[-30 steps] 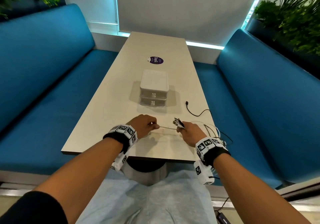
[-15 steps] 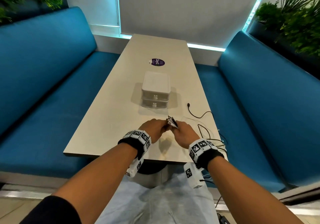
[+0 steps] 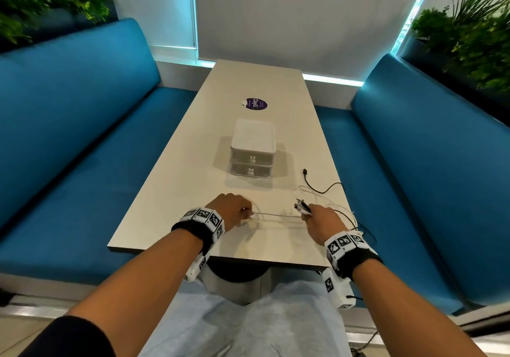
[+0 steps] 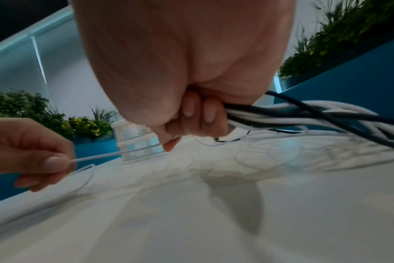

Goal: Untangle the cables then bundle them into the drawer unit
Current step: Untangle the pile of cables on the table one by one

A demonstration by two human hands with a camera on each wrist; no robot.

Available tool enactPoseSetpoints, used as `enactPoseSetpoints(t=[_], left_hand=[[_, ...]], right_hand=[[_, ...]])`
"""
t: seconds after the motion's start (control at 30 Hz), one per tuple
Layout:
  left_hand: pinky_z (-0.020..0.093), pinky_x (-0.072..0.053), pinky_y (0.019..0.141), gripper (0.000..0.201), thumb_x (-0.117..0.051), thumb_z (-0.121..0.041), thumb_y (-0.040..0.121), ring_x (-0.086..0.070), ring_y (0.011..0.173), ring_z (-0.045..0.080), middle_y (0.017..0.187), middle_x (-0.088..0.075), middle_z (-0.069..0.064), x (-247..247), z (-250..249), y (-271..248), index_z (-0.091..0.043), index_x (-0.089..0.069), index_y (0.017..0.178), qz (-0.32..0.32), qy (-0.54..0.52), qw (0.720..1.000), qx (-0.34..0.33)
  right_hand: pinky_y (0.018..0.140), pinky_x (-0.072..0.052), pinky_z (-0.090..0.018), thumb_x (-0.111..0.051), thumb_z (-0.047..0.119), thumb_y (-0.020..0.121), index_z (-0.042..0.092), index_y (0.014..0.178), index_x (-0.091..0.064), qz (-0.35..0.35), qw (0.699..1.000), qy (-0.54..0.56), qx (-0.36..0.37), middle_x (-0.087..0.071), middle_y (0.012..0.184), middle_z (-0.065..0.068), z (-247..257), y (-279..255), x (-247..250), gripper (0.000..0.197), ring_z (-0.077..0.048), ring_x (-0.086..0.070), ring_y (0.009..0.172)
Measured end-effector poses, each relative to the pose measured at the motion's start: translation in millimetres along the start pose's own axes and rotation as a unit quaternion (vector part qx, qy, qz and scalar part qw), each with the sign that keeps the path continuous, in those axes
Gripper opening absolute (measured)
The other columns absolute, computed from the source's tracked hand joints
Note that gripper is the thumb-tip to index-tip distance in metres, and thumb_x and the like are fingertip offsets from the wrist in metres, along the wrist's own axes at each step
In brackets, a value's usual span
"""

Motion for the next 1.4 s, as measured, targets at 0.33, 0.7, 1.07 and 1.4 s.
enactPoseSetpoints(t=[0.33,0.7,1.07,1.4], left_hand=[[0.034,-0.046,0.074,0.026,-0.043,-0.033,0.103,-0.061,0.089,0.029,0.095,-0.067,0.008,-12,-34,7,-0.019,-0.064,0.098,-0.009,-0.02,1.0,-0.022],[0.039,-0.051,0.077,0.022,-0.053,-0.037,0.099,-0.062,0.083,0.025,0.092,-0.068,0.005,-10,-42,10,-0.019,-0.062,0.094,-0.062,-0.113,0.991,-0.031],[0.038,-0.051,0.079,0.022,-0.049,-0.036,0.101,-0.06,0.082,0.026,0.086,-0.065,0.001,-3,-27,10,-0.022,-0.06,0.089,-0.069,-0.123,0.99,-0.014],[0.029,-0.045,0.075,0.011,-0.053,-0.014,0.097,-0.06,0.085,0.02,0.091,-0.066,0.001,-10,-57,12,-0.013,-0.063,0.092,-0.055,-0.236,0.967,-0.074]], right_hand=[[0.081,-0.052,-0.041,-0.045,0.026,0.098,0.016,0.121,-0.061,-0.106,0.986,0.121,0.054,-0.069,0.107,-0.015,38,-5,3,0.029,-0.038,-0.062,0.1],[0.073,-0.04,-0.028,-0.048,0.023,0.098,0.016,0.096,-0.069,0.031,0.984,0.162,0.069,-0.068,0.101,-0.004,45,-14,-4,0.022,-0.022,-0.06,0.088],[0.068,-0.042,-0.034,-0.041,0.027,0.1,0.017,0.122,-0.054,-0.103,0.993,0.056,0.021,-0.066,0.102,-0.017,36,-14,9,0.027,-0.038,-0.063,0.092],[0.073,-0.046,-0.034,-0.046,0.017,0.096,0.013,0.106,-0.065,-0.012,0.984,0.142,0.105,-0.07,0.1,-0.013,54,-18,7,0.022,-0.033,-0.062,0.092]])
Point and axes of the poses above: each hand's wrist, its own y-axis towards the middle knuckle, its own x-axis out of the back of the hand, z = x × y, the point moved 3 cm from there along y, towards the middle knuckle
